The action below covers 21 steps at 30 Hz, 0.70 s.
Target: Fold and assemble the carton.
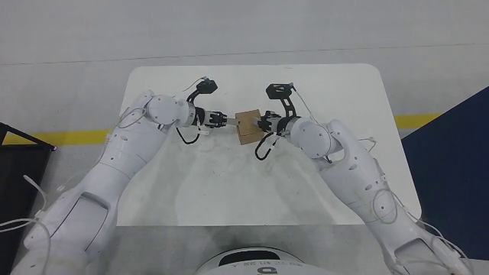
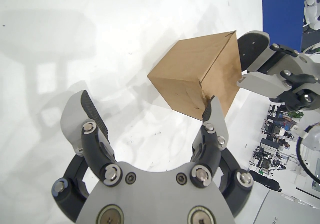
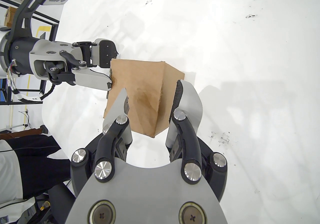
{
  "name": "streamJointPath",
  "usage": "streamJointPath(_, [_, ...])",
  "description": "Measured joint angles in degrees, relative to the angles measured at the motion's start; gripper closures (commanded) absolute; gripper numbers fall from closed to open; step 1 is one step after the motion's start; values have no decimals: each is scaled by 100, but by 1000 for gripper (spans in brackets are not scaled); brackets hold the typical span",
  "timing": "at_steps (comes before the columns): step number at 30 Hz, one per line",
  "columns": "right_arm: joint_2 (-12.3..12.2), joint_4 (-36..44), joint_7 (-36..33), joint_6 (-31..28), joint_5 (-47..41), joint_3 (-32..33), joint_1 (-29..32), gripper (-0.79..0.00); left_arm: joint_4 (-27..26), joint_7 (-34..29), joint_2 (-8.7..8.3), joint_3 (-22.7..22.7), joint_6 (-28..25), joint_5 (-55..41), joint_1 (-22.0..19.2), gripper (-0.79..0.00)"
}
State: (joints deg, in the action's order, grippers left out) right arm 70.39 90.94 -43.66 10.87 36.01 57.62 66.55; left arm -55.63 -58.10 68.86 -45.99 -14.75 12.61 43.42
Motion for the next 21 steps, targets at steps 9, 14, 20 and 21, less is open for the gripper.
streamJointPath(9, [-27,270,106,46,80,152,162,-650,-16,135,26,29,-121,183,-67,-785])
streamJointPath(14, [-68,616,217,53,149,325,394,-268,-177,661,-40,-226,-643,57,119,-785])
streamJointPath(20, [-101,1037,745,-252,136,491,782,0,-340,1257,-186,-648,-962,105,468,-785])
streamJointPath(21, [-99,1031,837,-315,128,483,823,0,-397,1445,-217,-760,-1094,56,576,-785])
